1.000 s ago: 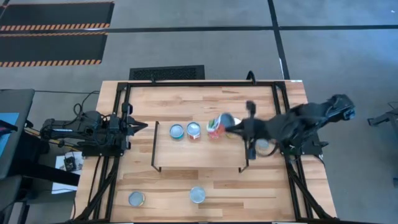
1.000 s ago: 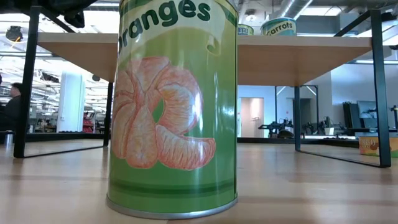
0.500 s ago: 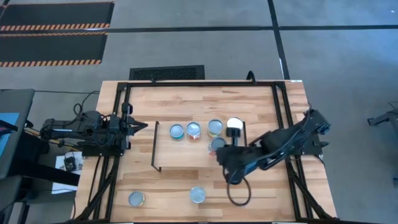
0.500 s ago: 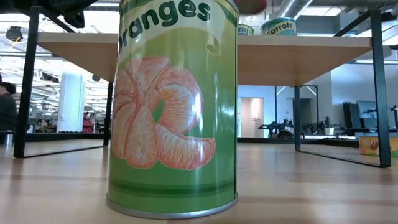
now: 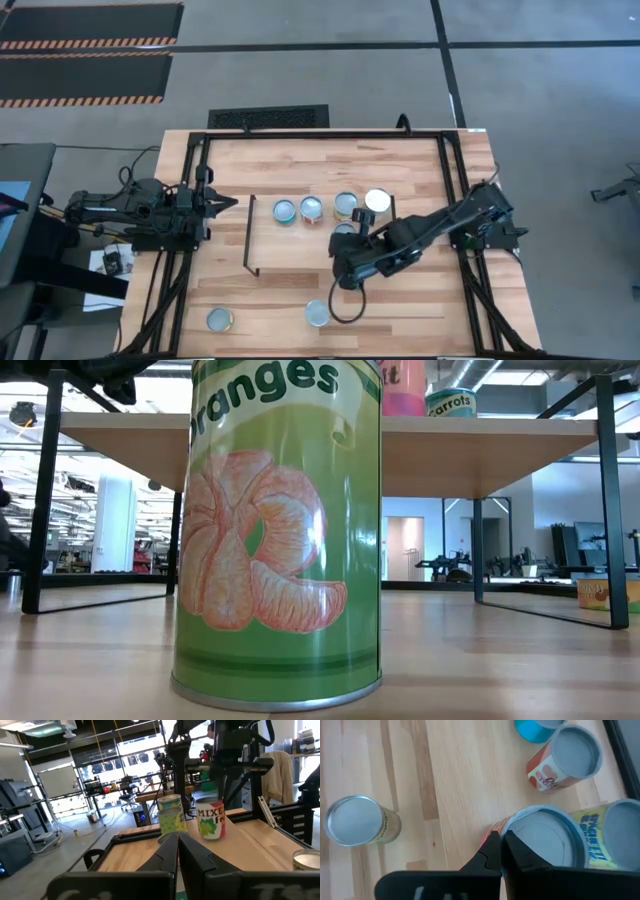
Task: Pick and place cans onto a shelf
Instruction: Put the canned mixed fruits on the shelf
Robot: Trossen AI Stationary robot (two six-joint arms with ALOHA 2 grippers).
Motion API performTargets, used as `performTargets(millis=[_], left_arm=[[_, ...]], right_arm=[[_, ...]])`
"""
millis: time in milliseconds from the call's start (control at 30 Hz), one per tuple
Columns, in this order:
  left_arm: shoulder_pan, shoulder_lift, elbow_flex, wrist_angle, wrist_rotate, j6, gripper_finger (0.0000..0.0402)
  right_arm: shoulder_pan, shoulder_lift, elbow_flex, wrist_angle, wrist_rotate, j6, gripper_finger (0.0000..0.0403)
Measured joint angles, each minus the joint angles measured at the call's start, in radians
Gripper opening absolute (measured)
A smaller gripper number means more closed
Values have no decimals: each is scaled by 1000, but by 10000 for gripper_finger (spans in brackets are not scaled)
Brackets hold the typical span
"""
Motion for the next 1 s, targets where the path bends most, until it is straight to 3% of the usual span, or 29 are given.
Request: performTargets(millis=[633,1000], left_arm=[[0,0,0,1,0,26,4],[0,0,0,-1,0,26,4]], right_arm=[[-34,3,0,-4,-24,27,21],[-60,3,0,-4,-72,26,61]])
